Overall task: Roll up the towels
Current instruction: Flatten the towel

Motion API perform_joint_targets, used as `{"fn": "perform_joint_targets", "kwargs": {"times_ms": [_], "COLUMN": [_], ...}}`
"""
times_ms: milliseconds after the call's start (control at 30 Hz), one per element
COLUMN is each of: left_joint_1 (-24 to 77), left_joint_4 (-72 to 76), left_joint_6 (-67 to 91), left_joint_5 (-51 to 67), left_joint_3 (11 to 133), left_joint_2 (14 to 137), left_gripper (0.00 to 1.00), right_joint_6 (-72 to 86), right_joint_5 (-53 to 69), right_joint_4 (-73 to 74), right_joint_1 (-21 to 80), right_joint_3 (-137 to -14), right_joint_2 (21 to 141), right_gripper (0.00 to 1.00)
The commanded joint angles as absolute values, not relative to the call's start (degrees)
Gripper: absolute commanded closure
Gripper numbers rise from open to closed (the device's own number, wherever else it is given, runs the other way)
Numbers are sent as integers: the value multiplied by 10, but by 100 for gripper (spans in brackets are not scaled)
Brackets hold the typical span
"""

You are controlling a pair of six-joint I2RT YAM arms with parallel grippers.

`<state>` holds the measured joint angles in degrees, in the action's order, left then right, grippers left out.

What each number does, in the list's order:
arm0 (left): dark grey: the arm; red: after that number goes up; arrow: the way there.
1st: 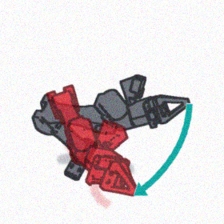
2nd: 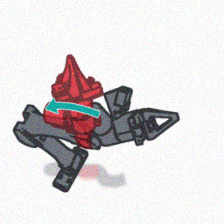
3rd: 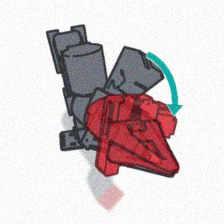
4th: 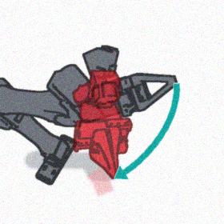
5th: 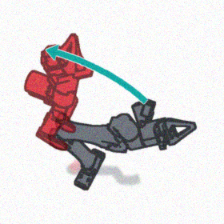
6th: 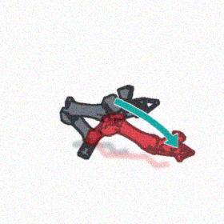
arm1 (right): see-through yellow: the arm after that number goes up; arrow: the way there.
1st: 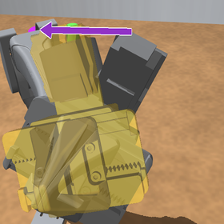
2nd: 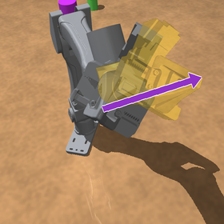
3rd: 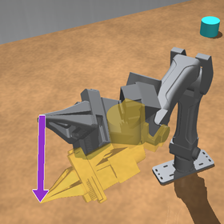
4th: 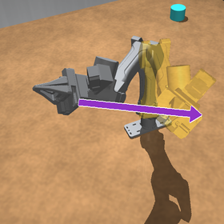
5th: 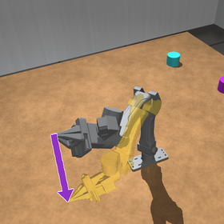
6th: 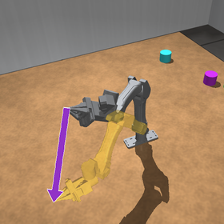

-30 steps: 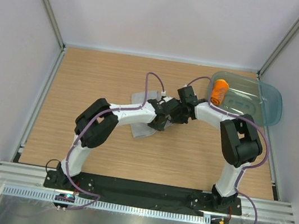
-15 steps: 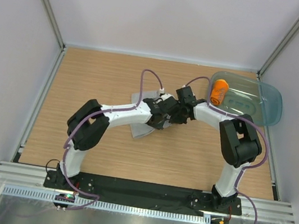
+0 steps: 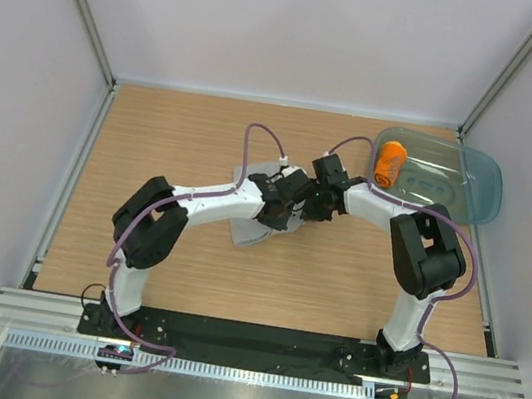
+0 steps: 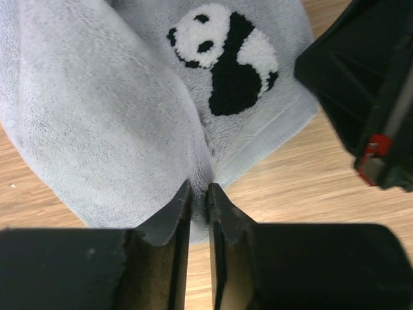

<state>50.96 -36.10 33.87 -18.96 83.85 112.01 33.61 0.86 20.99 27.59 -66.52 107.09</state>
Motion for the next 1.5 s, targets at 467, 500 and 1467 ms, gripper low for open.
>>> {"fn": "perform_joint_targets", "kwargs": {"times_ms": [467, 500, 1467], "left_joint_1": [456, 455, 413], "left_joint_4": [-356, -356, -559], "left_joint_6": [324, 320, 207], "left_joint_5": [-161, -167, -284], "left_joint_3": [795, 791, 724], "left_joint_2": [1056, 1049, 448], "left_gripper": [100, 100, 100], "right_joint_6": [311, 310, 234], "right_joint_5": [-26, -32, -122], "right_joint_4": [259, 261, 574], "right_joint_1": [277, 278, 269], "right_joint_3": [-647, -646, -725], "right_joint_2": [1077, 1065, 508], "right_gripper": [99, 99, 99]}}
